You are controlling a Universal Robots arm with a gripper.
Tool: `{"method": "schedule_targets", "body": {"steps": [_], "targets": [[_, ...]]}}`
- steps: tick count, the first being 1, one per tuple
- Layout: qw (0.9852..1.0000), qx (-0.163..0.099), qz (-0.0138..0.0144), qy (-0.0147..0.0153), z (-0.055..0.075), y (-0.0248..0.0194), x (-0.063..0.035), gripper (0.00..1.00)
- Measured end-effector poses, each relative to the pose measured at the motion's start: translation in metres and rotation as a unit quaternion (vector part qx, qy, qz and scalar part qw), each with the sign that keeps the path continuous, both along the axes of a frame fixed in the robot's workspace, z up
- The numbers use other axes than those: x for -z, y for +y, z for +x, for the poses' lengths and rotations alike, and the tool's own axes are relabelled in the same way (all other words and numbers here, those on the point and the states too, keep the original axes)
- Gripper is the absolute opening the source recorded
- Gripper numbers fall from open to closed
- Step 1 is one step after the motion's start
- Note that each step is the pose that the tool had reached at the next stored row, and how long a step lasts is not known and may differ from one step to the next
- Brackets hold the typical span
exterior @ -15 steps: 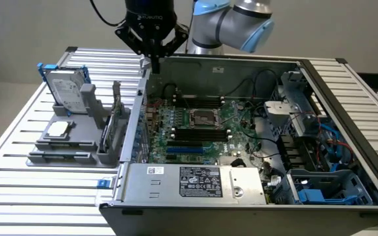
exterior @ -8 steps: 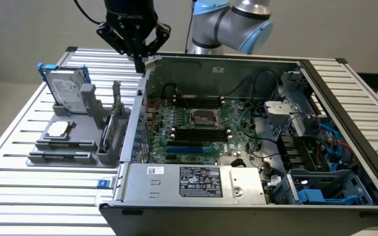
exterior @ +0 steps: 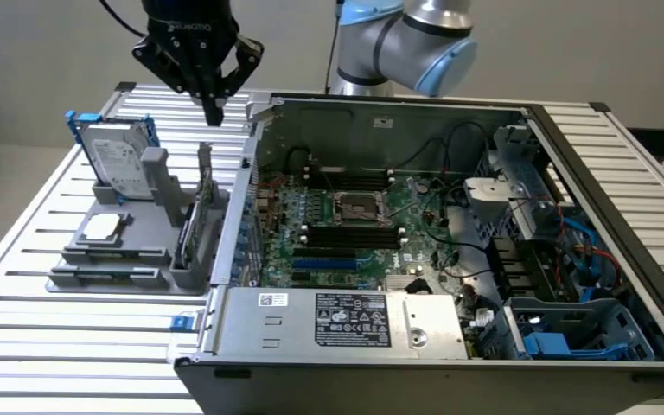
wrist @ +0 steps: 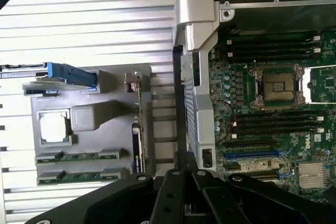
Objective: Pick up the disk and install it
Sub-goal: 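Reach for the disk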
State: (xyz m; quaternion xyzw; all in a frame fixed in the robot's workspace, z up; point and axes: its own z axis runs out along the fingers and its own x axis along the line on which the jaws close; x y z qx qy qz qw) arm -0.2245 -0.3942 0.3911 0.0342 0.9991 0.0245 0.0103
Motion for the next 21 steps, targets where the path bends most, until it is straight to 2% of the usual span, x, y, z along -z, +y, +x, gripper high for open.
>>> {"method": "schedule_targets", "body": {"steps": [3,8,12,21], "targets": [[1.0000,0.000,-0.0004,0.0000,-0.013,0.0062,0.0000,0.11],[1.0000,0.000,-0.0024,0.0000,-0.033,0.0209,0.0001,0.11],[1.0000,0.000,-0.0072,0.0000,-0.051,0.0297,0.0008,0.11],[0.9998,0.000,-0.0205,0.0000,-0.092,0.0465,0.0045,0.11]]}}
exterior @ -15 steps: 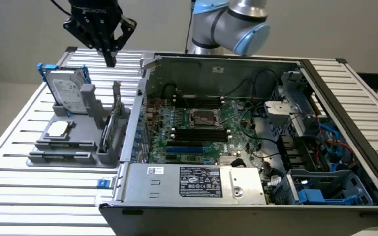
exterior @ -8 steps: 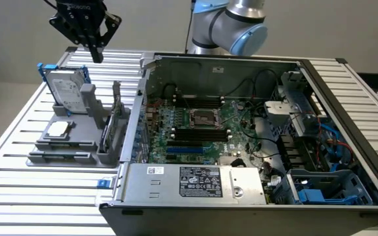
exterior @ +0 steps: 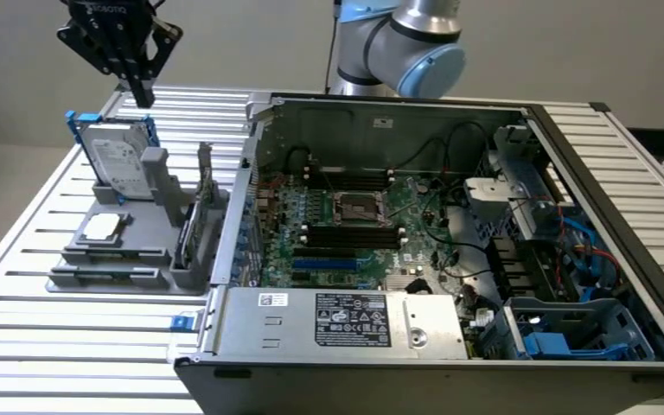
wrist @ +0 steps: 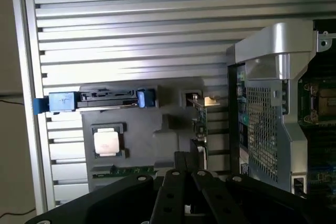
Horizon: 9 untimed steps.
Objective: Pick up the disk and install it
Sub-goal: 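Reach for the disk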
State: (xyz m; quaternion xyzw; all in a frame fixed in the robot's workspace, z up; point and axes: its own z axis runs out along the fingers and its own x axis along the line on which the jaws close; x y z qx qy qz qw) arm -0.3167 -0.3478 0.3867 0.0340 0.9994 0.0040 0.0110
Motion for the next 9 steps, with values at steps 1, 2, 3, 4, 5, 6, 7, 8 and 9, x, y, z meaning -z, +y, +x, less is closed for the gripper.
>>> {"method": "schedule_targets", "body": {"steps": [1,2,3,4,5,6,7,8,9], "targets": [[1.0000,0.000,-0.0014,0.0000,-0.004,0.0018,0.0004,0.11],[1.0000,0.000,-0.0028,0.0000,-0.009,0.0036,0.0008,0.11],[1.0000,0.000,-0.0042,0.0000,-0.014,0.0056,0.0013,0.11],[1.0000,0.000,-0.0055,0.0000,-0.018,0.0073,0.0016,0.11],[1.0000,0.000,-0.0069,0.0000,-0.023,0.0092,0.0021,0.11],[1.0000,0.000,-0.0080,0.0000,-0.027,0.0110,0.0024,0.11],[1.0000,0.000,-0.0093,0.0000,-0.032,0.0129,0.0029,0.11],[0.9999,0.000,-0.0105,0.0000,-0.036,0.0147,0.0033,0.11],[0.9999,0.000,-0.0117,0.0000,-0.041,0.0164,0.0037,0.11]]}}
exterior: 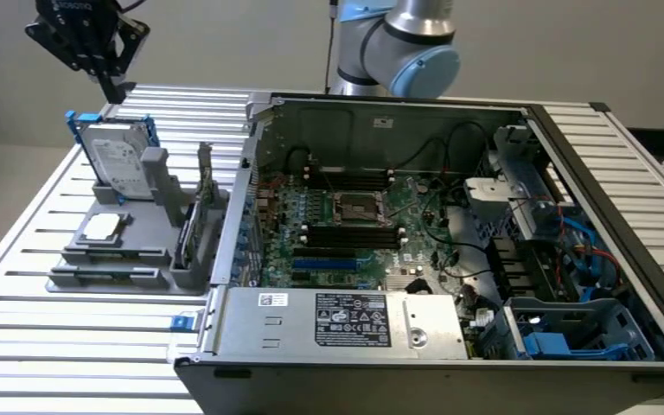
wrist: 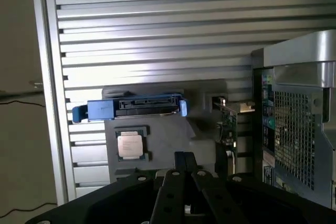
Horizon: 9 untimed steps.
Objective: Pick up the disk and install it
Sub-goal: 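Reach for the disk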
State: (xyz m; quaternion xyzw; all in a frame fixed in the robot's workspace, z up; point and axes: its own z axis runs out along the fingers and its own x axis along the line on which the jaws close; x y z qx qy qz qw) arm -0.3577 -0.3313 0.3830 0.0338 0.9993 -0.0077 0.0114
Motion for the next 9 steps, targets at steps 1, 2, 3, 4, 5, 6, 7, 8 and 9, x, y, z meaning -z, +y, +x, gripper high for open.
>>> {"method": "schedule_targets", "body": {"steps": [1,2,3,4,5,6,7,8,9], "targets": [[1.0000,0.000,-0.0012,0.0000,-0.005,0.0019,0.0004,0.11],[1.0000,0.000,-0.0023,0.0000,-0.009,0.0037,0.0008,0.11],[1.0000,0.000,-0.0033,0.0000,-0.014,0.0055,0.0013,0.11],[1.0000,0.000,-0.0043,0.0000,-0.018,0.0072,0.0017,0.11],[1.0000,0.000,-0.0052,0.0000,-0.023,0.0091,0.0021,0.11],[1.0000,0.000,-0.0060,0.0000,-0.027,0.0109,0.0025,0.11],[1.0000,0.000,-0.0067,0.0000,-0.032,0.0127,0.0029,0.11],[1.0000,0.000,-0.0073,0.0000,-0.037,0.0147,0.0034,0.11],[1.0000,0.000,-0.0076,0.0000,-0.041,0.0167,0.0037,0.11]]}}
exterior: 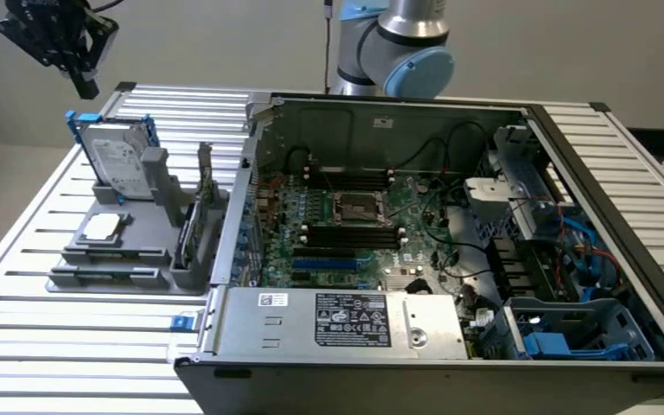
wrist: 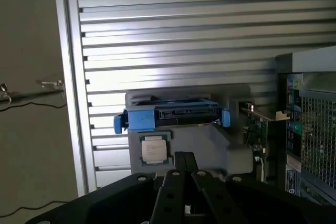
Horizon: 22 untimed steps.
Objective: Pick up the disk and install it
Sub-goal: 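Reach for the disk, then pick up the disk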
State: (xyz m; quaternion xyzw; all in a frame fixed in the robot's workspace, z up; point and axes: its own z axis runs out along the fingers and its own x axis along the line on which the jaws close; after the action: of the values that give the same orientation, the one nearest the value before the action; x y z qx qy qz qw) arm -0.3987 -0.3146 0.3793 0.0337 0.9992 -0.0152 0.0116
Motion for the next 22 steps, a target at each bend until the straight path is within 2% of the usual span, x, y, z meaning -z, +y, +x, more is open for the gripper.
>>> {"method": "schedule_targets", "body": {"steps": [4,6,7,22], "targets": [[1.0000,0.000,-0.0006,0.0000,-0.017,0.0086,0.0017,0.11],[1.0000,-0.001,-0.0006,0.0000,-0.019,0.0136,0.0019,0.11],[1.0000,-0.002,-0.0008,0.0000,-0.019,0.0146,0.0019,0.11],[1.0000,-0.002,-0.0007,0.0000,-0.019,0.0146,0.0019,0.11]]}}
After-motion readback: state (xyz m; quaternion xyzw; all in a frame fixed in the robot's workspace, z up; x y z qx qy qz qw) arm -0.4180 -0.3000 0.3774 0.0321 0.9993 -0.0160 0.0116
